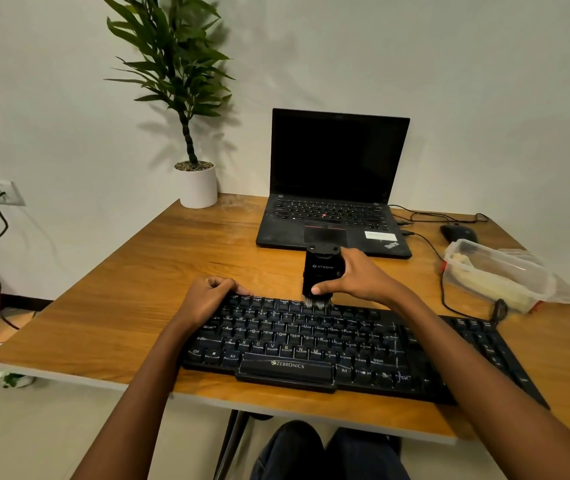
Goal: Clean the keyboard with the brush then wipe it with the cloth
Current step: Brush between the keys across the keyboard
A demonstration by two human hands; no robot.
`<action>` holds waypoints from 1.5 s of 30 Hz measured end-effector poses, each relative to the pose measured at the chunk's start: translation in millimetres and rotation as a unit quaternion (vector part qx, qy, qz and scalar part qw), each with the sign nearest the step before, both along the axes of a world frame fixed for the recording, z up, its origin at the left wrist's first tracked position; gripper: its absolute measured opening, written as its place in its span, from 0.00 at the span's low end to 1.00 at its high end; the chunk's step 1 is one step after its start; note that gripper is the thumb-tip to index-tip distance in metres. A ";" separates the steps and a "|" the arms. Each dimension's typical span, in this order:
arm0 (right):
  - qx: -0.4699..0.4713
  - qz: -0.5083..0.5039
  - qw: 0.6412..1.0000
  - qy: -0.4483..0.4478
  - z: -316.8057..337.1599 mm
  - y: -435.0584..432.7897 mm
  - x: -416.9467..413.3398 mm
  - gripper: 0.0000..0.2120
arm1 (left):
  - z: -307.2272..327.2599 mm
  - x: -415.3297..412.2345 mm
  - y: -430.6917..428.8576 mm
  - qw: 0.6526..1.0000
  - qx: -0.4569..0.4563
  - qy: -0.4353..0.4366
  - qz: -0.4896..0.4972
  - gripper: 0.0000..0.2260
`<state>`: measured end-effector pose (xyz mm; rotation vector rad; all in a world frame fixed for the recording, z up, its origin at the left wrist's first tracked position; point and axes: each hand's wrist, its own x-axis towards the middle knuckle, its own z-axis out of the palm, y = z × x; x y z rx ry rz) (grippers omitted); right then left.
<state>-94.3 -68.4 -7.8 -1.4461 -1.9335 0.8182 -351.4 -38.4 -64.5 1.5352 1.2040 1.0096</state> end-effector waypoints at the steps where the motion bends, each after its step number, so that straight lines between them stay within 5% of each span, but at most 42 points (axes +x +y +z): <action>1: -0.017 0.010 1.000 0.015 -0.2 -1.0 -0.3 0.24 | -0.7 -0.2 0.7 1.000 0.001 0.000 0.000 0.13; 45: -0.024 0.027 0.999 0.019 -1.0 1.3 -6.9 0.28 | -2.7 1.0 3.3 1.000 -0.004 -0.006 0.008 0.12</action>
